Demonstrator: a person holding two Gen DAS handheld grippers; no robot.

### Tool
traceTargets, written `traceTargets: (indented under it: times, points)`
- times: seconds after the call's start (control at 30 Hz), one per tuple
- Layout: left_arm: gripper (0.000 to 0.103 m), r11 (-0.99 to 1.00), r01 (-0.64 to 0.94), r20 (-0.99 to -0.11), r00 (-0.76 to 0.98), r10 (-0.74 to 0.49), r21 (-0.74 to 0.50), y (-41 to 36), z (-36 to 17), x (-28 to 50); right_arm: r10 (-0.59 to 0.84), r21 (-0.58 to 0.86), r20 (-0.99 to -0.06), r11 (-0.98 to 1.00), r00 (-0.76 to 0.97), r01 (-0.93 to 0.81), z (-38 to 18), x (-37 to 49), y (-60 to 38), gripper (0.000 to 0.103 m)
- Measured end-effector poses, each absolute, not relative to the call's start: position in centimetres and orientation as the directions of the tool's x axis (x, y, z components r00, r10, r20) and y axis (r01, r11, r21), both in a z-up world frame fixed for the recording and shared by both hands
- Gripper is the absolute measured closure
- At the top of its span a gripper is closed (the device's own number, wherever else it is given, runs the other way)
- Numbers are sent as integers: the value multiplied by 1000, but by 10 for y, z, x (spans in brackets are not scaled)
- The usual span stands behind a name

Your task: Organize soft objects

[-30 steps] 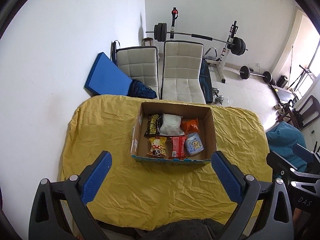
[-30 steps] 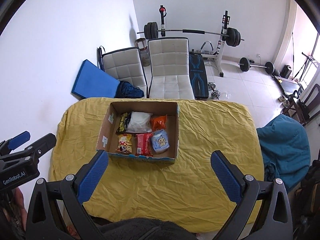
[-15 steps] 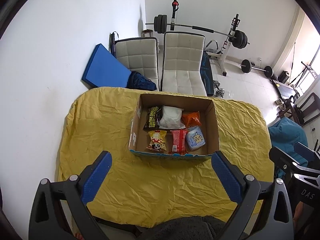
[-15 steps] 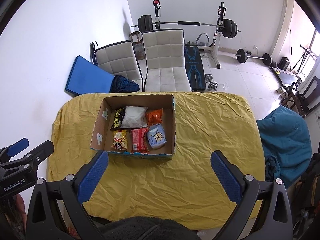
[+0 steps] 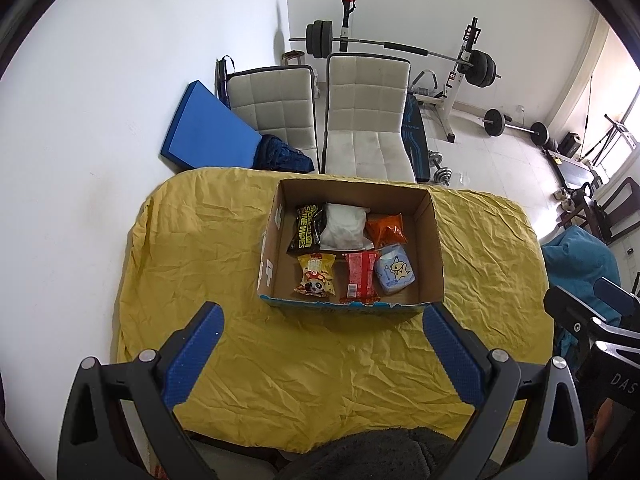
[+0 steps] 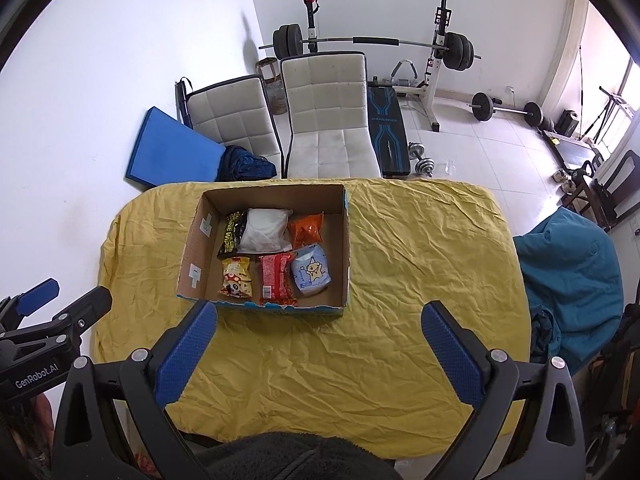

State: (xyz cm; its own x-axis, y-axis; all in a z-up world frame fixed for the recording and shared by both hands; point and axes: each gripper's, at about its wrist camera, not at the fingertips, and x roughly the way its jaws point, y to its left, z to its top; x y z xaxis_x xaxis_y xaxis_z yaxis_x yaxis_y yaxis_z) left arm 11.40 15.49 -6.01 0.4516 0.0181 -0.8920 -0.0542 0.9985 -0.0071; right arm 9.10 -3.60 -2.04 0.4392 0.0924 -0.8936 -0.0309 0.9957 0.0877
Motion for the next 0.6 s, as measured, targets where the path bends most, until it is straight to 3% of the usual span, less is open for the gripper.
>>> traceTargets:
  times: [0.6]
  points:
    - [1,999,-52,-897,441,31,8,157,-65,116,93,79,-898,996,429,-51,-26,94,-28,0]
